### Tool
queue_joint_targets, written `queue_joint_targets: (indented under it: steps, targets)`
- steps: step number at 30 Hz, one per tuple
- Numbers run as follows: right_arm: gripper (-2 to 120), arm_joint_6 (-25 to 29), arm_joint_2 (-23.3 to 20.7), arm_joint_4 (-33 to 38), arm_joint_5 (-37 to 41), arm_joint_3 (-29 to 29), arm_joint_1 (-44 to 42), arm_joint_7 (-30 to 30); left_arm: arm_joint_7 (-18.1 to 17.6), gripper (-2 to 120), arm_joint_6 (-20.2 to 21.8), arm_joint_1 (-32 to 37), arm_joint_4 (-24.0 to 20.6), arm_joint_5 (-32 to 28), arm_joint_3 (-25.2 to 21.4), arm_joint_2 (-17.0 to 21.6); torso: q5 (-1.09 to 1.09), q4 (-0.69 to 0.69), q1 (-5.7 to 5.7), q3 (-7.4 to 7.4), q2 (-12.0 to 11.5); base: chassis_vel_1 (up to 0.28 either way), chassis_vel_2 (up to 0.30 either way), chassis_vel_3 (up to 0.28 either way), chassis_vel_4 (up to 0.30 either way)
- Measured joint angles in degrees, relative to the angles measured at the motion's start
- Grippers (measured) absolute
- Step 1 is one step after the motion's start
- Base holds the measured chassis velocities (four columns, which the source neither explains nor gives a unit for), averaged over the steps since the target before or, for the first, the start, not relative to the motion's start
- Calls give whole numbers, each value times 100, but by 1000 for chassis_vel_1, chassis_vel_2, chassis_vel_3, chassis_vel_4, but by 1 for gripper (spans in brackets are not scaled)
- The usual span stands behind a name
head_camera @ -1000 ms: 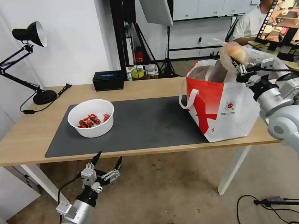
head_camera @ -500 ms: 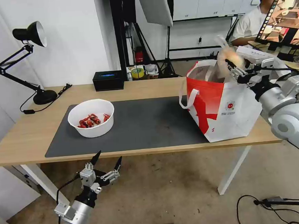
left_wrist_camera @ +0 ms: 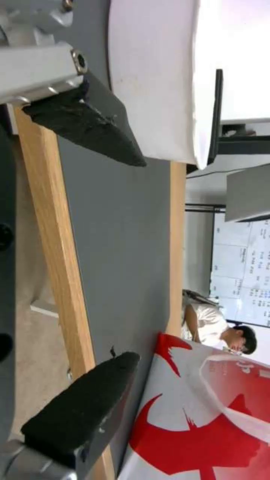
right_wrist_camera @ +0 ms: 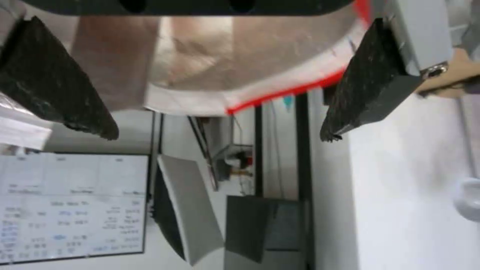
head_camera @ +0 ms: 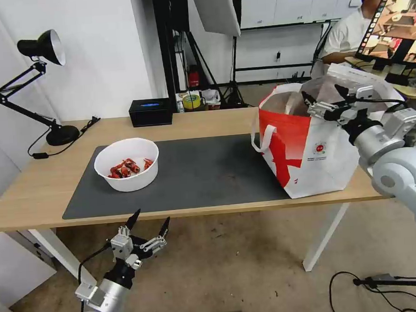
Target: Pick up the trash from the table and place it into the takeout bag.
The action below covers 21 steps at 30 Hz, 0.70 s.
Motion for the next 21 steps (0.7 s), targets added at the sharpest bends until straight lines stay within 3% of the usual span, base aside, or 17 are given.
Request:
queue_joint_targets:
  steps: [10, 12, 21]
  targets:
    - [100, 75, -6, 737, 132, -2, -290, 20, -4, 100, -23, -1, -1, 11, -13, -53, 0, -1, 0, 0, 0, 0, 0, 0, 0]
    - [100, 137, 175, 1141, 50, -22, -548, 72, -4, 100, -35, 54, -2, 51, -59, -111, 0, -1, 0, 0, 0, 0, 0, 0, 0]
    - [100, 162, 590, 1435, -690, -339, -1038, 273, 9, 100, -156, 421, -125, 148, -333, -343, 0, 1, 0, 0, 0, 0, 0, 0, 0]
